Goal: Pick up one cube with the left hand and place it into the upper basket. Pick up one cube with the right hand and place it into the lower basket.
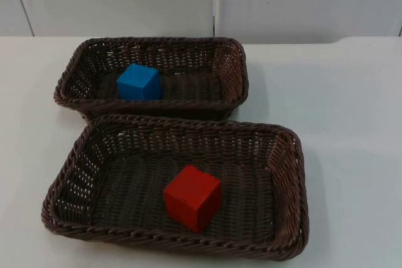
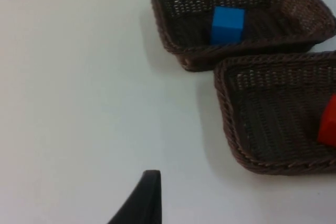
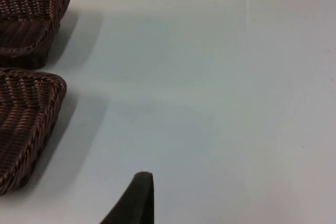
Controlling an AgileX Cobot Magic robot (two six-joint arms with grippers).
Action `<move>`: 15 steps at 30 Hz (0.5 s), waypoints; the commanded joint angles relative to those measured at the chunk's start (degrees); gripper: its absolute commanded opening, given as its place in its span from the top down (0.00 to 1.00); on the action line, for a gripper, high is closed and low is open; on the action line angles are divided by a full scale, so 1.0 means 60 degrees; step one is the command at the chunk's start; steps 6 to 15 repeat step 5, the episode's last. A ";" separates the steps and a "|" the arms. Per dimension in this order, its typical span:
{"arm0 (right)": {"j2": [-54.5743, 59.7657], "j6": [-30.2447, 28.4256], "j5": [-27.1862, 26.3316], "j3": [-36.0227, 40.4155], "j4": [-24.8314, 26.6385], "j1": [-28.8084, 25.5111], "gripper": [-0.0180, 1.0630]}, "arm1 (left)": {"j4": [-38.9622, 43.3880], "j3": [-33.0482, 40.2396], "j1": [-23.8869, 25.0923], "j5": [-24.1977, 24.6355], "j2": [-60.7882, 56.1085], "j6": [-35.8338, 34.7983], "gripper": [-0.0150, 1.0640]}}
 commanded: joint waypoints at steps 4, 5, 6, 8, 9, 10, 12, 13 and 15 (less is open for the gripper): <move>-0.0031 0.0048 -0.0058 0.0059 0.0028 -0.0060 0.01 | 0.0025 0.0053 0.0485 -0.0115 -0.0041 -0.0046 0.01; -0.0031 0.0048 -0.0058 0.0059 0.0028 -0.0060 0.01 | 0.0025 0.0053 0.0588 -0.0115 -0.0041 -0.0046 0.01; -0.0031 0.0048 -0.0058 0.0059 0.0028 -0.0060 0.01 | 0.0025 0.0053 0.0588 -0.0115 -0.0041 -0.0046 0.01; -0.0031 0.0048 -0.0058 0.0059 0.0028 -0.0060 0.01 | 0.0025 0.0053 0.0588 -0.0115 -0.0041 -0.0046 0.01; -0.0031 0.0048 -0.0058 0.0059 0.0028 -0.0060 0.01 | 0.0025 0.0053 0.0588 -0.0115 -0.0041 -0.0046 0.01; -0.0031 0.0048 -0.0058 0.0059 0.0028 -0.0060 0.01 | 0.0025 0.0053 0.0588 -0.0115 -0.0041 -0.0046 0.01; -0.0031 0.0048 -0.0058 0.0059 0.0028 -0.0060 0.01 | 0.0025 0.0053 0.0588 -0.0115 -0.0041 -0.0046 0.01; -0.0031 0.0048 -0.0058 0.0059 0.0028 -0.0060 0.01 | 0.0025 0.0053 0.0588 -0.0115 -0.0041 -0.0046 0.01; -0.0031 0.0048 -0.0058 0.0059 0.0028 -0.0060 0.01 | 0.0025 0.0053 0.0588 -0.0115 -0.0041 -0.0046 0.01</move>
